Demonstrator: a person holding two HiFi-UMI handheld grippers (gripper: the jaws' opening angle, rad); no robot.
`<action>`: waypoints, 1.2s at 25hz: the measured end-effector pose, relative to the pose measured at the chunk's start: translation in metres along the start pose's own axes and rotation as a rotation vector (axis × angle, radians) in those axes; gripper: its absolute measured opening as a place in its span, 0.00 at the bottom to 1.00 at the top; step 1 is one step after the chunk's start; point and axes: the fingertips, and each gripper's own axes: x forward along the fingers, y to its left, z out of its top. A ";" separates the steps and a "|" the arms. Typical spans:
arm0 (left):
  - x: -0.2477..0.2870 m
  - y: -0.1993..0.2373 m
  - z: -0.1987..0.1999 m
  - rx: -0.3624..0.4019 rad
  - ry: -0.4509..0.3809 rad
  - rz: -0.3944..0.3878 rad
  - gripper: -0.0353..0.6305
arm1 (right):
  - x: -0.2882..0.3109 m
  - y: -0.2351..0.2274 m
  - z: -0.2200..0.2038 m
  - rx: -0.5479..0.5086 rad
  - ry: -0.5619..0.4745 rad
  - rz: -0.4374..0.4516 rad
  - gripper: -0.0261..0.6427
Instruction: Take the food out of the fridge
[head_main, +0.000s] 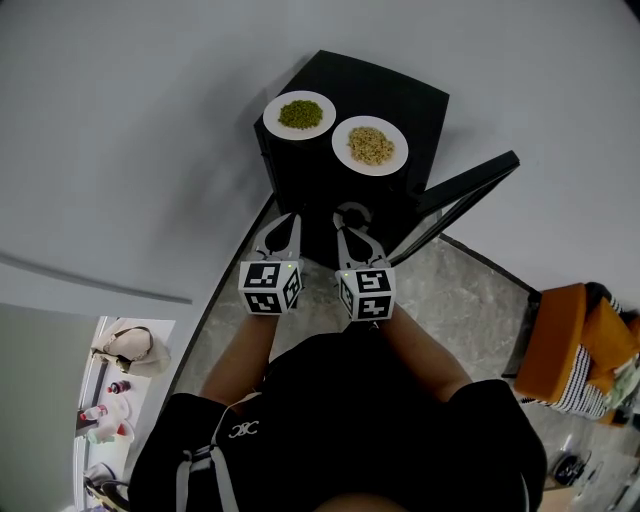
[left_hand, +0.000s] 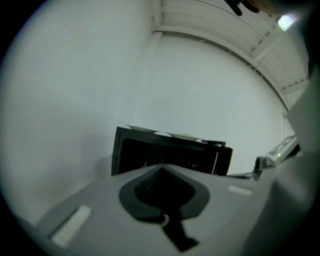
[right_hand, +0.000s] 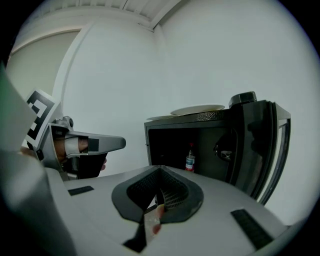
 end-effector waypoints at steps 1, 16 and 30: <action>-0.003 0.002 0.000 -0.012 -0.001 0.001 0.05 | -0.001 0.001 0.000 -0.001 0.001 -0.002 0.02; -0.060 0.029 -0.046 -0.070 0.062 -0.012 0.05 | -0.014 0.020 -0.036 0.070 0.031 -0.120 0.02; 0.009 0.067 -0.043 0.019 0.197 -0.233 0.05 | 0.093 0.011 -0.051 0.172 0.077 -0.231 0.03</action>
